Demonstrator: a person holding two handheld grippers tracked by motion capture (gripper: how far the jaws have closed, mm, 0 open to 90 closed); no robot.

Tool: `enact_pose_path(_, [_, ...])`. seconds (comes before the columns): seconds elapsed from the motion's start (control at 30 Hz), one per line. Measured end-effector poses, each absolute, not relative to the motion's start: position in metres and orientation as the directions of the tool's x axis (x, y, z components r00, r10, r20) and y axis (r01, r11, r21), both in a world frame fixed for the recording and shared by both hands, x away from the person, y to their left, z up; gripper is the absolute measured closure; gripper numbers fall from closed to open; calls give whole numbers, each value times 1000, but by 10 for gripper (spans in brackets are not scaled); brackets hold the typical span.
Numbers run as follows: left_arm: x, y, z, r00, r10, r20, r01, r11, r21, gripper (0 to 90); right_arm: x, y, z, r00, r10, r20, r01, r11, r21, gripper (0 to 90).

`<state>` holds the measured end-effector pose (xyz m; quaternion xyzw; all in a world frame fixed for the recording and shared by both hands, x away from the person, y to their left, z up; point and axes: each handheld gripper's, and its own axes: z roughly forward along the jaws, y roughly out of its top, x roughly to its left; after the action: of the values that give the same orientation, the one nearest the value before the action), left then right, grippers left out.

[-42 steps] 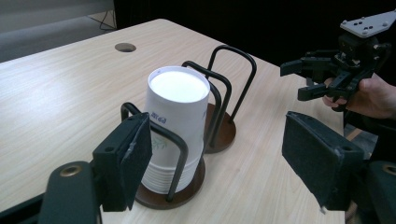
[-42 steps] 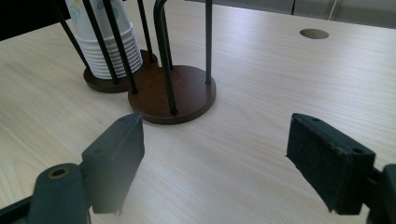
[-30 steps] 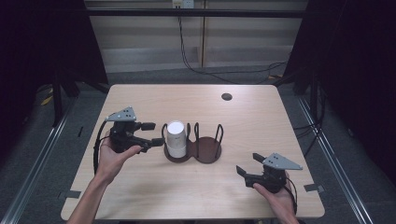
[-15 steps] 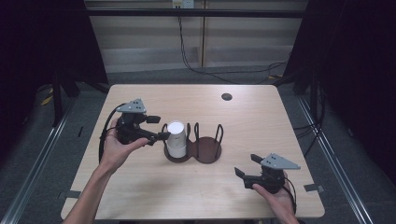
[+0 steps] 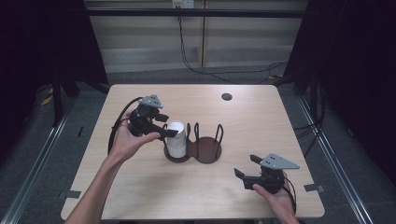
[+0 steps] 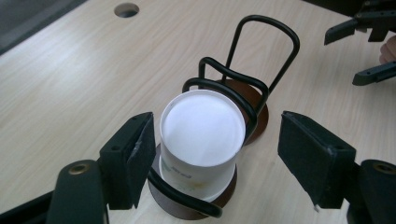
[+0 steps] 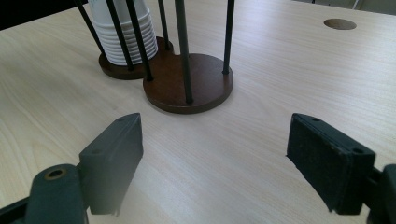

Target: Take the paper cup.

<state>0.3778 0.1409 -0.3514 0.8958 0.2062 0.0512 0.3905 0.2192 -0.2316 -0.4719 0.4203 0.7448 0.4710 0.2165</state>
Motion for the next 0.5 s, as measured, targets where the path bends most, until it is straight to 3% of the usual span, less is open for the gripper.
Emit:
enact_pose_path(0.3, [387,124,-348,914,404,-33,331,-698,636,258,219,-230,-472,-555,829,65,423,215,880,184])
enact_pose_path(0.5, [392,118,-349,915,403,-30,342,-733,588,305,218,-231,-472,-561,826,61,419,220,881,183])
